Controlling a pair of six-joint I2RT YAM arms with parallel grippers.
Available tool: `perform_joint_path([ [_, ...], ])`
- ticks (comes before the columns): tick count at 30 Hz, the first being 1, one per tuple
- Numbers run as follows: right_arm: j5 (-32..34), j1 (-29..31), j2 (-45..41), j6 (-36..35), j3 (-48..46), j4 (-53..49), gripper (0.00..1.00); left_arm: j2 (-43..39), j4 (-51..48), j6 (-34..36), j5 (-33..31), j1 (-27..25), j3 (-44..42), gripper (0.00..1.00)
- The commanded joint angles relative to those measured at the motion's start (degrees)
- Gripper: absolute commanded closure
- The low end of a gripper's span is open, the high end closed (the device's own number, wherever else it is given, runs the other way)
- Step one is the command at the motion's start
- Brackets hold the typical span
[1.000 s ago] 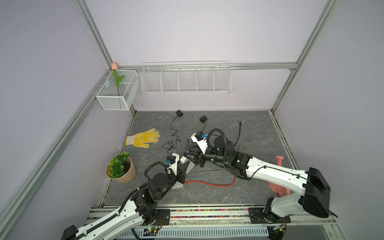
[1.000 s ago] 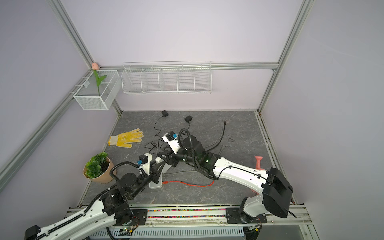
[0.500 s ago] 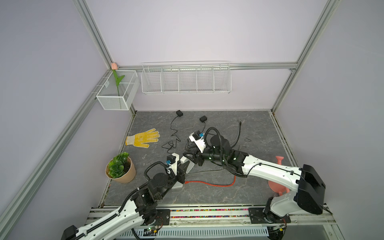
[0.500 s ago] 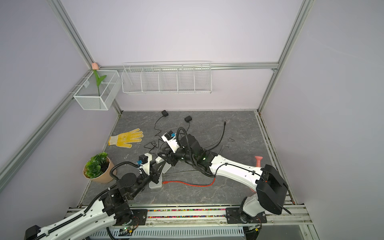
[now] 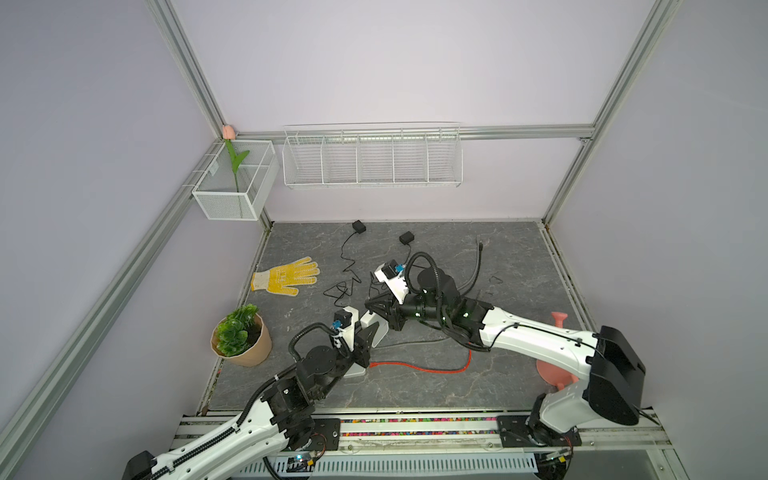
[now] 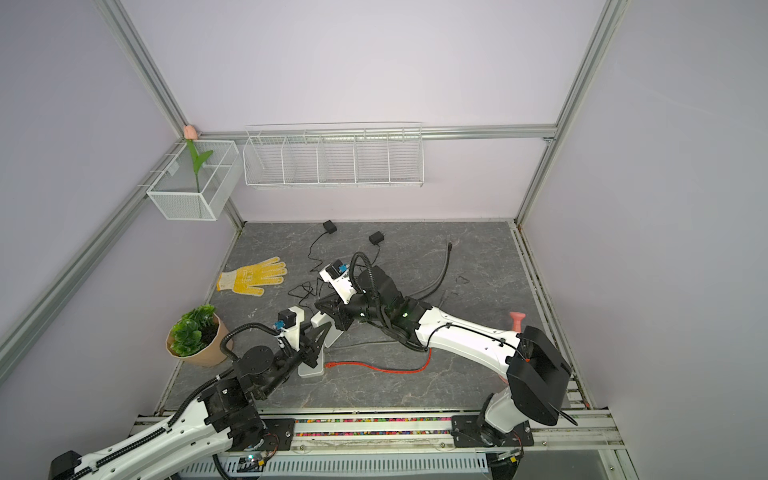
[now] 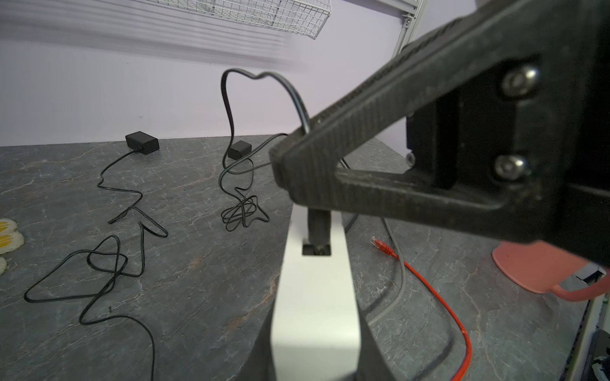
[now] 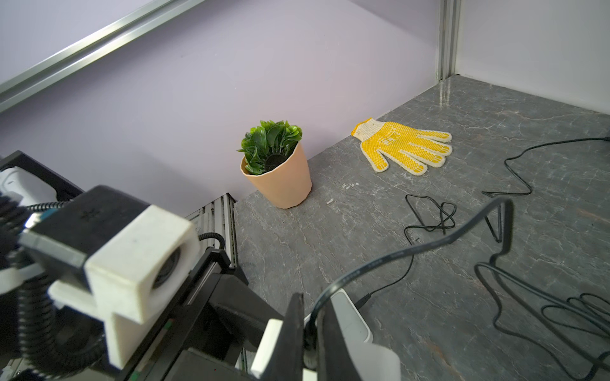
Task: Insert the plug into the switch port
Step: 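Push the black plug down into the router port with the right gripper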
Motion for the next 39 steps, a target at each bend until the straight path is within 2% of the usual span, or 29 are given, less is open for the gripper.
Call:
perform_joint_path([
  [1,-0.7,0.0,0.9,-0.5,0.6,-0.6,0.93,-1.0,1.0,-0.4,-0.2,0.1,2.5,1.00],
  [17,3.2,3.1,1.4,-2.7,-3.9,-2.4,0.93,-1.9,0.2,0.3,-0.8,0.1,3.8,1.00],
  [39,4.6,4.7,4.2,1.3,-9.5,2.4,0.93,-5.1,1.8,1.8,-3.4,0.1,3.5,1.00],
])
